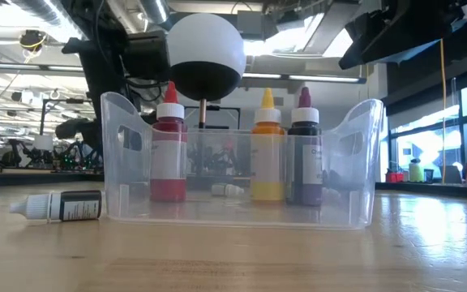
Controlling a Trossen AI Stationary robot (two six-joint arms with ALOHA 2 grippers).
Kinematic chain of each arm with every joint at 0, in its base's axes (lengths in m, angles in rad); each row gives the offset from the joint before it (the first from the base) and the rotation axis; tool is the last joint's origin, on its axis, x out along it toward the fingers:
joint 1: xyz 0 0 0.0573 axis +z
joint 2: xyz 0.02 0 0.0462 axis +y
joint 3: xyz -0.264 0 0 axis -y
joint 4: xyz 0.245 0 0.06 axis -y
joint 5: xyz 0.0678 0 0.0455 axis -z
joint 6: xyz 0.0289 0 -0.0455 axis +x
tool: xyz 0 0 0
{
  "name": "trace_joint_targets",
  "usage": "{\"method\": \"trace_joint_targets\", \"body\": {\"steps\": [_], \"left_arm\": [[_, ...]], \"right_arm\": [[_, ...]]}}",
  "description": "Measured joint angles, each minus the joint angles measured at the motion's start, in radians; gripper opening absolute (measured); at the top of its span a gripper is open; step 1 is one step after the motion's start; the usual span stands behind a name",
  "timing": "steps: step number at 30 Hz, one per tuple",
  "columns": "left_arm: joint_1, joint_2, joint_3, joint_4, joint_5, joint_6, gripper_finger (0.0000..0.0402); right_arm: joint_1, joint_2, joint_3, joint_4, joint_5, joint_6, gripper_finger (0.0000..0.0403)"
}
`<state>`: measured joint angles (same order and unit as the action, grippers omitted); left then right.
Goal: Pick & Place food coloring
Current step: Put the large blue food coloring bottle into the transparent bin
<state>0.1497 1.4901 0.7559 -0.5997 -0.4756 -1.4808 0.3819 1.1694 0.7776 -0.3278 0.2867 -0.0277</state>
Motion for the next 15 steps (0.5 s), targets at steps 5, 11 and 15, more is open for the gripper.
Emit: {"method": "trace_joint_targets", "body": {"steps": [5,11,15], "left_arm": [[0.011,0.021,-0.001,-0.002,0.005,-0.026,0.0182],[0.039,0.046,-0.001,0.007,0.046,-0.028,0.0182],[0.058,0.063,-0.001,0.008,0.08,-0.026,0.0182]], "right_arm": [[0.0,0.0,0.0,-0.008,0.0,0.0,0.0197],[0.0,0.0,0.0,-0.008,0.0,-0.003,0.0197],[0.0,0.0,0.0,-0.012,0.0,-0.003,0.0197]]}}
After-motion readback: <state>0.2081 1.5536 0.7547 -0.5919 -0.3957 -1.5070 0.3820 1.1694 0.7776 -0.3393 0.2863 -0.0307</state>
